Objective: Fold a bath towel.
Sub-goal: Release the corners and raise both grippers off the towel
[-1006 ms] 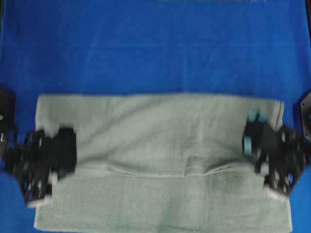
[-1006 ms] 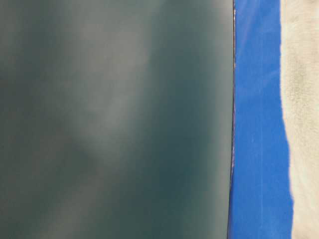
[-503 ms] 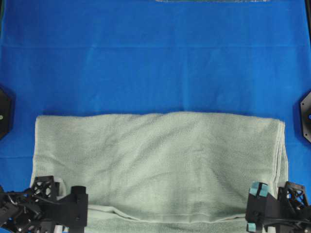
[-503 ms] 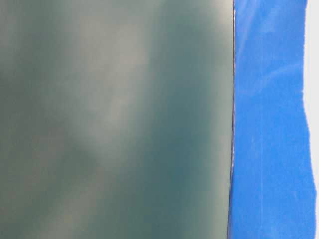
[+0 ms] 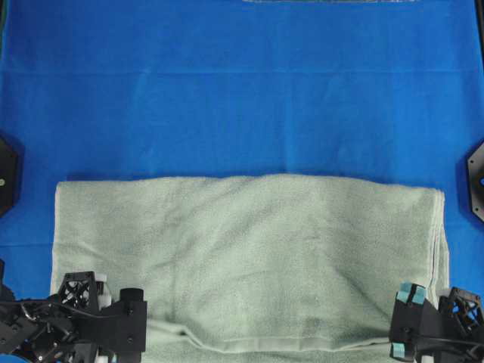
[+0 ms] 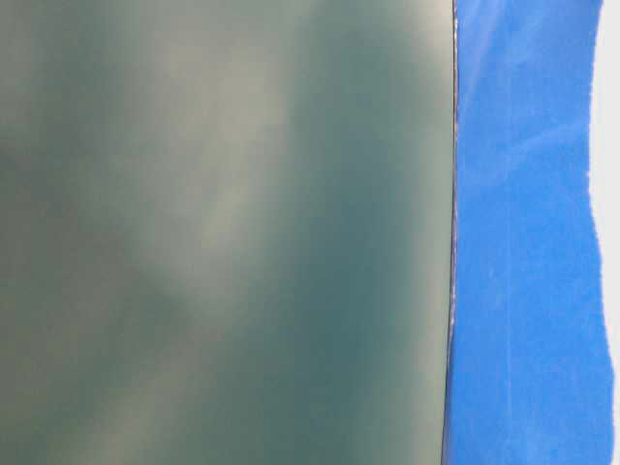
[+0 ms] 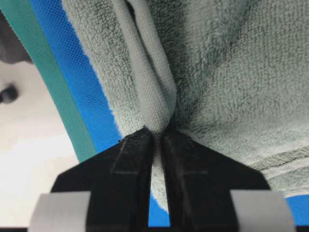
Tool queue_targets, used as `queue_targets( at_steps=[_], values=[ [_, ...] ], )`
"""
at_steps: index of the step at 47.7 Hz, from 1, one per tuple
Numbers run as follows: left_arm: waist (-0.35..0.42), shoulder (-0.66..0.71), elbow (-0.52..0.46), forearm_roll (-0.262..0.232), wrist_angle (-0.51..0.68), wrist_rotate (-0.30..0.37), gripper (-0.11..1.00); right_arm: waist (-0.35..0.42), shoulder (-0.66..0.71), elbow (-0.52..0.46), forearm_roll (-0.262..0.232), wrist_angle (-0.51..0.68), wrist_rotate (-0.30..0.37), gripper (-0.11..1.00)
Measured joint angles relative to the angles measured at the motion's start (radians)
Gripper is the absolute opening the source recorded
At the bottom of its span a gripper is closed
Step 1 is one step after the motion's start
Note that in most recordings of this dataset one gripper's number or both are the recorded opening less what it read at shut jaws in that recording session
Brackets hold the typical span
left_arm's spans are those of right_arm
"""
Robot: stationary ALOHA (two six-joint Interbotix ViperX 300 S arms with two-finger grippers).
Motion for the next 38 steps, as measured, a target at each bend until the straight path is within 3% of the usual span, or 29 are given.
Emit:
queue_targets(
  at_steps=[6,9,17,23,30,38],
  values=[
    [0.008,-0.005,0.0,0.0,0.038,0.015,0.77,0.003,-0.006,0.0,-0.002,0.003,0.0,0.52],
    [0.014,-0.018,-0.002,0.0,0.091,0.023,0.81,0.006,-0.026,-0.005,-0.006,0.02,0.0,0.65],
    [0.049,-0.106,-0.02,0.003,0.288,0.086,0.74,0.002,-0.107,-0.032,-0.052,0.138,0.002,0.57],
    [0.107,-0.199,-0.021,0.021,0.39,0.17,0.74,-0.048,-0.196,-0.034,-0.133,0.293,-0.002,0.58],
    [0.247,-0.298,0.023,0.074,0.405,0.255,0.74,-0.175,-0.308,0.041,-0.233,0.42,-0.02,0.58],
    [0.453,-0.371,0.094,0.107,0.403,0.302,0.73,-0.336,-0.437,0.155,-0.273,0.428,-0.098,0.58]
  ],
)
